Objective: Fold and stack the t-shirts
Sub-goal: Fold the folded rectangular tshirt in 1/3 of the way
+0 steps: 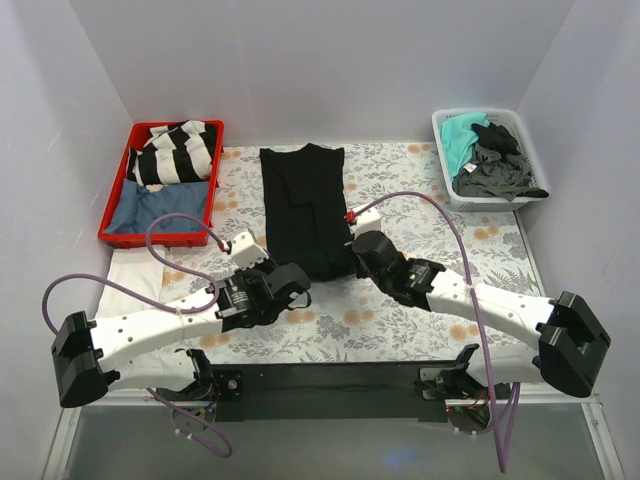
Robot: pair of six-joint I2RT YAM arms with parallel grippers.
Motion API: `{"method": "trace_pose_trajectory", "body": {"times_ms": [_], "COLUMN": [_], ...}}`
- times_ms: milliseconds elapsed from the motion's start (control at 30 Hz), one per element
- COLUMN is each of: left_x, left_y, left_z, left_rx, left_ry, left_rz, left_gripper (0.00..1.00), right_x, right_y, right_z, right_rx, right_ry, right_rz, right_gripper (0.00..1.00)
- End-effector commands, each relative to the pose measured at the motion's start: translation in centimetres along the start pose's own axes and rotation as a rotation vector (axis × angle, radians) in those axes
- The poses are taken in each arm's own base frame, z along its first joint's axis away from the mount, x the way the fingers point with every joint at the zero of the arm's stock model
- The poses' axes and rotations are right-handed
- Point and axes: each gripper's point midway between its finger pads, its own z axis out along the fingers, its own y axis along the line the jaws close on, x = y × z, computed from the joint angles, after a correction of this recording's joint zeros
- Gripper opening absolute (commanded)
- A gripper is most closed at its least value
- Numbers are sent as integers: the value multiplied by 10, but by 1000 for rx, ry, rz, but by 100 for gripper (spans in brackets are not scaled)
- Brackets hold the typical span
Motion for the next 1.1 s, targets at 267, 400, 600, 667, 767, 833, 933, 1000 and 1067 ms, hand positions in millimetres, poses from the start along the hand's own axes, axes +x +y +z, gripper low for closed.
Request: {"method": "trace_pose_trajectory", "body": {"times_ms": [267, 400, 600, 667, 767, 833, 933, 1000, 1067], "left_x": [-60, -70, -66, -59, -63, -64, -62, -64, -65], "left_y": [-28, -29, -31, -26, -23, -18, -15, -13, -15], "left_z": [84, 121, 169, 182, 197, 208, 222, 229, 237], "left_rx": [-76, -92, -136, -161, -174, -194, -205, -210, -213], "left_ry": [-194, -172, -130, -114, -109, -103, -90, -85, -80], "left_rz": [-237, -209, -171, -154, -165, -166, -163, -172, -168], "left_gripper": [0, 0, 0, 0, 0, 0, 0, 0, 0], "right_x": [-75, -72, -76, -84, -87, -80, -80, -79, -79], "right_y": [-9, -13, -19, -24, -26, -26, -31, -35, -38], "right_z": [60, 85, 118, 127, 144, 156, 172, 183, 190], "right_rx": [-53, -64, -78, -72, -85, -95, -97, -93, -94], "right_ry": [-117, -81, -51, -59, -48, -22, -9, 7, 19], "right_rz": [-26, -28, -16, -6, 3, 3, 15, 27, 38], "right_gripper": [1, 1, 1, 1, 1, 1, 1, 1, 1]}}
